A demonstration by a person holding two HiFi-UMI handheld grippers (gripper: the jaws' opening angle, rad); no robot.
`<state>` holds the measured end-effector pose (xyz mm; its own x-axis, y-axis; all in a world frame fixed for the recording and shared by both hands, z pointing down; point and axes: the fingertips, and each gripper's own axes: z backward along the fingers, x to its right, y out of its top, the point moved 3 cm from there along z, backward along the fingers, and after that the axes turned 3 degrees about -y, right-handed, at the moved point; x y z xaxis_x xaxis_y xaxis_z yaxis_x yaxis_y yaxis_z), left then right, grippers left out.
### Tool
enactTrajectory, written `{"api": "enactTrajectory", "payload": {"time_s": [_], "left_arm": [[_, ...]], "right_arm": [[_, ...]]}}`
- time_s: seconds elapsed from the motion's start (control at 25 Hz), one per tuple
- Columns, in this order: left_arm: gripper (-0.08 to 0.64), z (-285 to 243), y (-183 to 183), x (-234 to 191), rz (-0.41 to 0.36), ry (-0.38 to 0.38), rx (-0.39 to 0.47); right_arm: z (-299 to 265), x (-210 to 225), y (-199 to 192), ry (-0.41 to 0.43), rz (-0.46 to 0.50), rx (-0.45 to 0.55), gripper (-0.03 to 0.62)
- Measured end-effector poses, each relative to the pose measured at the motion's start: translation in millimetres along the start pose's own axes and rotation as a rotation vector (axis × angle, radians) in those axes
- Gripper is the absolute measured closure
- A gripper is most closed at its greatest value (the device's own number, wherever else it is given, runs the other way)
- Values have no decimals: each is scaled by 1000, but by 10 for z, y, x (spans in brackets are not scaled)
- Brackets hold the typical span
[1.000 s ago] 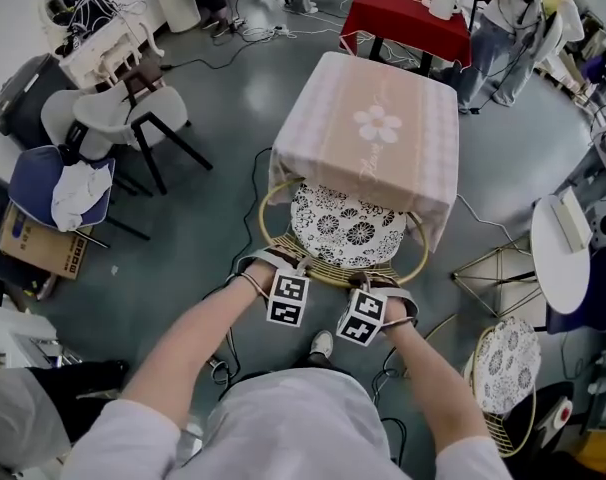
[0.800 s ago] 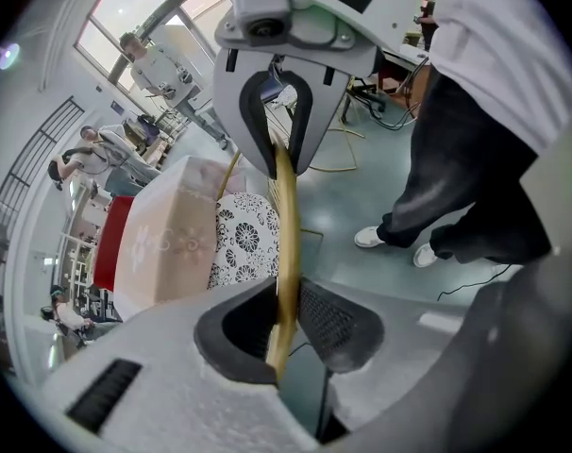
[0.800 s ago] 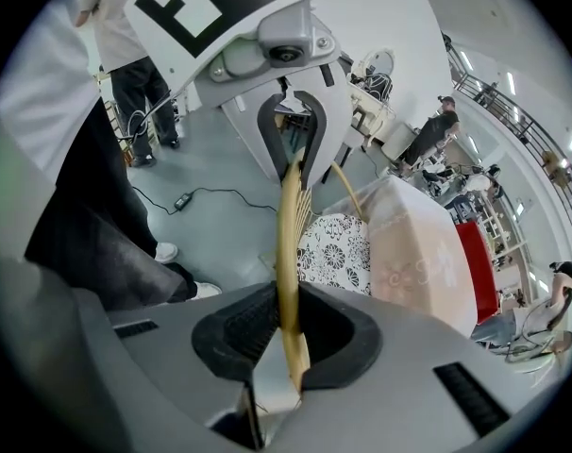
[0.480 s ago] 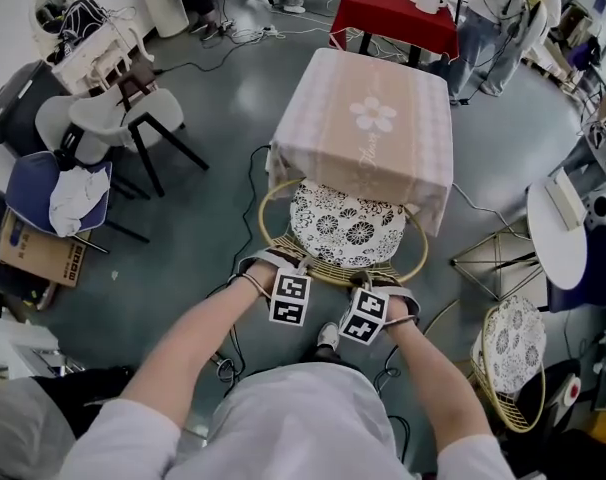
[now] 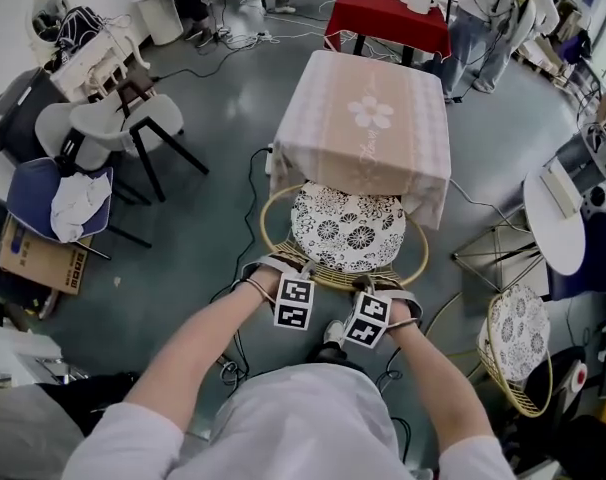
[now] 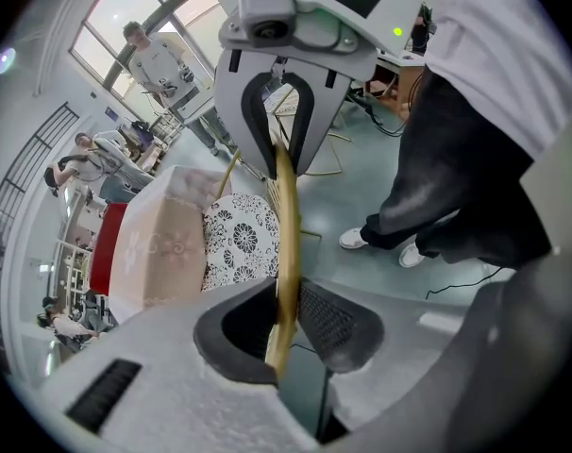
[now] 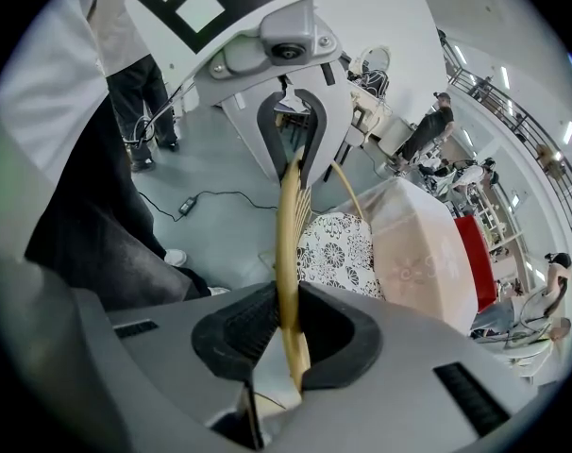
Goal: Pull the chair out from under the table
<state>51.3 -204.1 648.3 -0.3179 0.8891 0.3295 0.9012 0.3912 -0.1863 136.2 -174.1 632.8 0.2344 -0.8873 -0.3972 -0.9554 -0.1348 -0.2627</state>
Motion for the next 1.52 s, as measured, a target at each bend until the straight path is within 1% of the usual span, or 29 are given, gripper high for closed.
{"api": "enactTrajectory", "payload": {"time_s": [1.04, 1.32, 1.52], "left_arm": [[492, 258, 113, 801, -20, -21, 6], [492, 328, 124, 1046, -19, -15, 12], [492, 383, 132, 1180, -20, -5, 21]], "right_arm": [[308, -767, 107, -1, -2, -20, 541], [394, -1011, 162, -13, -12, -27, 541], [439, -1138, 195, -26, -22, -55, 541]]}}
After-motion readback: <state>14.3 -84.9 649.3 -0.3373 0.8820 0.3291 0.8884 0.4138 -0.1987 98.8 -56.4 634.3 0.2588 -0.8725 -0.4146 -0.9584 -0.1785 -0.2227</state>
